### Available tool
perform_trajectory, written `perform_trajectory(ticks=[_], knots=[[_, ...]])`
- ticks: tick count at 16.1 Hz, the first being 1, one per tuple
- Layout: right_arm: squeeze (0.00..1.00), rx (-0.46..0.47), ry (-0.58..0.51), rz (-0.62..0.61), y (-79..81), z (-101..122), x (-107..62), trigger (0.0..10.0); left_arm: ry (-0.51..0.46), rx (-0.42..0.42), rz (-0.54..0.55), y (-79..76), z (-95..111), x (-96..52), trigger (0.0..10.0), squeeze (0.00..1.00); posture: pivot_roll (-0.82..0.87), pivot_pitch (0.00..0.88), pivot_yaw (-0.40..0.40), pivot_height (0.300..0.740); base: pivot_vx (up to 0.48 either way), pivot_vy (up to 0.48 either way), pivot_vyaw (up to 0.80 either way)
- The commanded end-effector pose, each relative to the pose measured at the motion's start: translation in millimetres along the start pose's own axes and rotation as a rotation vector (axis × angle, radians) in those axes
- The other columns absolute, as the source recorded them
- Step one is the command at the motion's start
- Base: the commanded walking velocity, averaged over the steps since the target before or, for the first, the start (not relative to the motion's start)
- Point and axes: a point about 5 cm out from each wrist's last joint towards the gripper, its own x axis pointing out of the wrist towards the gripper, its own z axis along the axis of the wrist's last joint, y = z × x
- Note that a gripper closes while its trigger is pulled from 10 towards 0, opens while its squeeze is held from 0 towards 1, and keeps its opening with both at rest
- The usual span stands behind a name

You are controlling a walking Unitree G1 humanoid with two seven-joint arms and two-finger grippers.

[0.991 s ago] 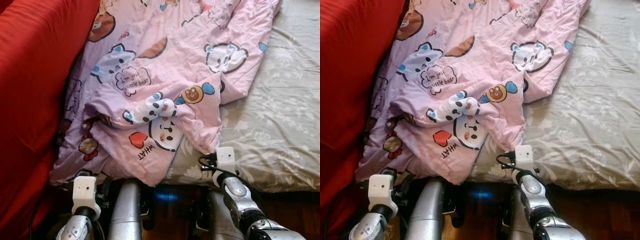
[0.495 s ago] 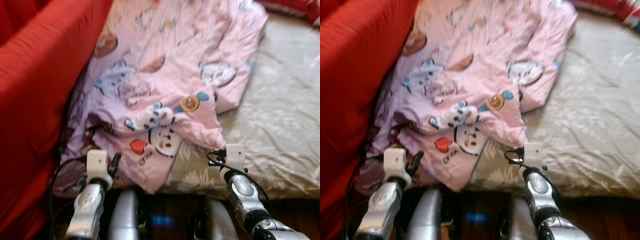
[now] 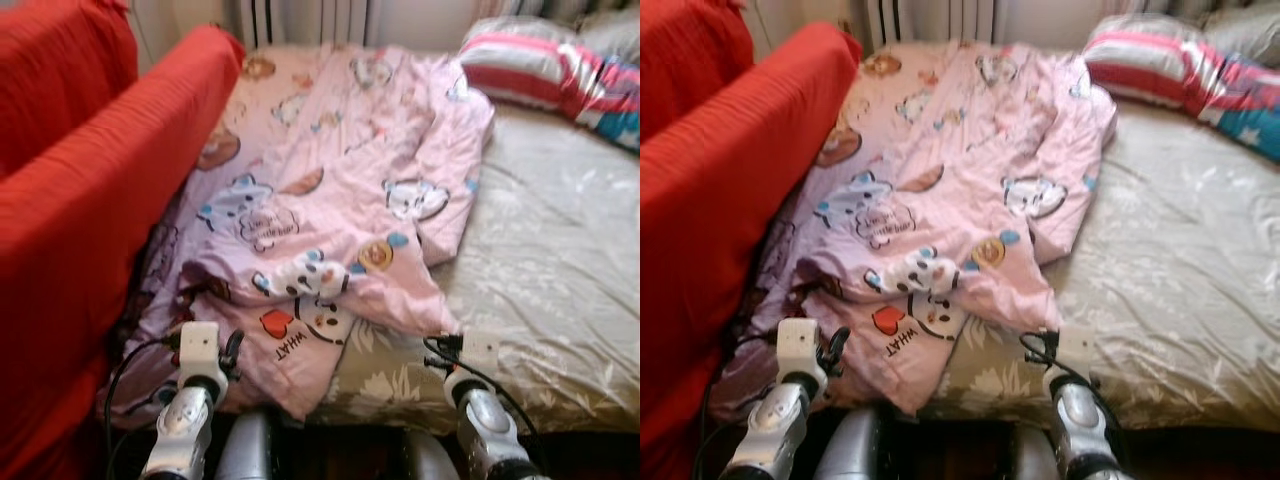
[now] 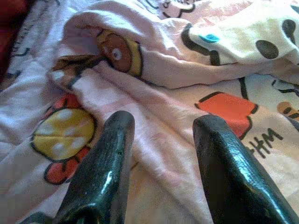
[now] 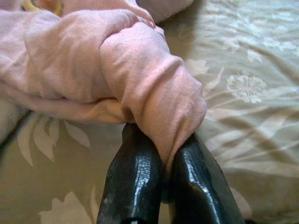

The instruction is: Clean up the room

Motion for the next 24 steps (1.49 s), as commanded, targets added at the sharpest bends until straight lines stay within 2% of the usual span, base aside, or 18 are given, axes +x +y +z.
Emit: perform_trajectory(ticks=[1,5,6,9,16,19,20,24], knots=[[0.00,0.005,-0.009,-0.013,-3.2,-2,-2.1,10.0,0.025,0.014,-0.007,-0.8,-10,-4.5,10.0,0.00,0.08,0.079,-0.028,0.633,0.000,0.000,0.00],[0.00,0.038,-0.001,-0.015,-4.1,-6,-4.1,10.0,0.019,0.022,-0.010,0.1,-7,-1.1,10.0,0.00,0.08,0.080,-0.022,0.633,0.000,0.000,0.00],[0.00,0.088,-0.011,-0.015,-3.3,-5,-3.8,10.0,0.018,0.024,-0.011,0.6,-6,-0.3,10.0,0.00,0.07,0.083,-0.021,0.633,0.000,0.000,0.00],[0.00,0.021,-0.009,-0.001,-3.5,-4,-3.6,10.0,0.016,0.022,-0.020,-3.7,-8,0.1,10.0,0.00,0.07,0.088,-0.021,0.667,0.000,0.000,0.00],[0.00,0.018,0.026,-0.004,-4.2,-9,-4.8,10.0,0.058,0.030,-0.018,-2.6,-16,-1.6,10.0,0.00,0.08,0.079,-0.026,0.737,0.000,0.000,0.00],[0.00,0.007,0.056,-0.015,-7.0,-17,-7.9,10.0,0.088,0.041,-0.018,-1.3,-22,-4.0,10.0,0.00,0.08,0.043,-0.028,0.740,0.000,0.000,0.00],[0.00,0.012,0.073,-0.018,-7.9,-22,-10.7,10.0,0.109,0.049,-0.015,0.3,-26,-6.3,10.0,0.00,0.09,0.005,-0.035,0.740,0.000,0.000,0.00],[0.00,-0.006,0.119,-0.035,-16.7,-34,-17.3,10.0,0.162,0.045,-0.010,2.7,-35,-9.7,10.0,0.00,0.08,0.000,-0.033,0.740,0.000,0.000,0.00]])
